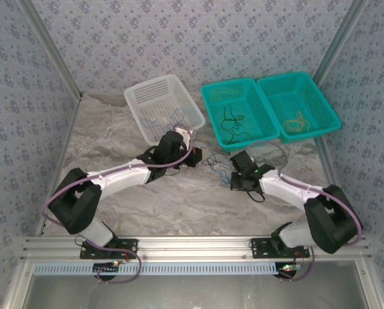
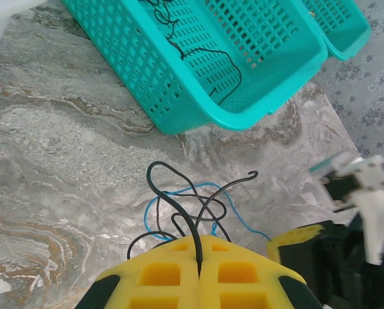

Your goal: Untangle the cables

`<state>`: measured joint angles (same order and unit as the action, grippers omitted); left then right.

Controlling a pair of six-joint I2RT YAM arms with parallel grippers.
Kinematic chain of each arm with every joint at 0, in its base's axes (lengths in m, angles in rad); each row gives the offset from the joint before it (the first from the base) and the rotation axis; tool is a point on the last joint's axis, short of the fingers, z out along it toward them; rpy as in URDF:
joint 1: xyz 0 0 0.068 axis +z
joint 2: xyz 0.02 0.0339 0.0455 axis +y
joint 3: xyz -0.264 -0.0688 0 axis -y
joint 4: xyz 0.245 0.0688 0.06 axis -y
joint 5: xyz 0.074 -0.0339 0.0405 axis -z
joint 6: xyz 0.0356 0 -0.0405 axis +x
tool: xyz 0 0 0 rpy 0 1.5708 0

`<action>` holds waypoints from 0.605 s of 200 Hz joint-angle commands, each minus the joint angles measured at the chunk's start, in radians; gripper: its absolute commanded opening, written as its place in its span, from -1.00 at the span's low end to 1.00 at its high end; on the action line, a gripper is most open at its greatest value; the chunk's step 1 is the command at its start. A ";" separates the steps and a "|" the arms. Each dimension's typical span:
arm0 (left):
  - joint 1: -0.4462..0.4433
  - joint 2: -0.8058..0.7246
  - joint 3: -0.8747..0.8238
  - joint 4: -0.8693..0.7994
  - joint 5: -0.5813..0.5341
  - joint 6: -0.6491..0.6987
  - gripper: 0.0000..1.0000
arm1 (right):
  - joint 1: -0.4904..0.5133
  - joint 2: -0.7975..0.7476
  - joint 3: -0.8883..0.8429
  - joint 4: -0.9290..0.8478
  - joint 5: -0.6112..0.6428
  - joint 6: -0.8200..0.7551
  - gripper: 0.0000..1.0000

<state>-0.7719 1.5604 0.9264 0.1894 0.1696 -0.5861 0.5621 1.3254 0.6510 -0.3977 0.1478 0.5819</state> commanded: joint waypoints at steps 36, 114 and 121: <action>0.012 0.044 -0.042 -0.093 -0.067 -0.003 -0.93 | 0.007 -0.263 0.022 0.058 0.032 -0.137 -1.00; 0.124 -0.018 -0.229 -0.079 -0.236 -0.129 -1.00 | -0.089 -0.568 0.053 0.088 0.089 -0.265 -1.00; 0.138 -0.029 -0.246 -0.081 -0.244 -0.144 -1.00 | -0.113 -0.592 0.056 0.079 0.118 -0.246 -1.00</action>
<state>-0.6781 1.5913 0.7345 0.1226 -0.0036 -0.6502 0.5133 0.8032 0.6704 -0.3210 0.1814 0.3489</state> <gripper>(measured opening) 0.043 0.067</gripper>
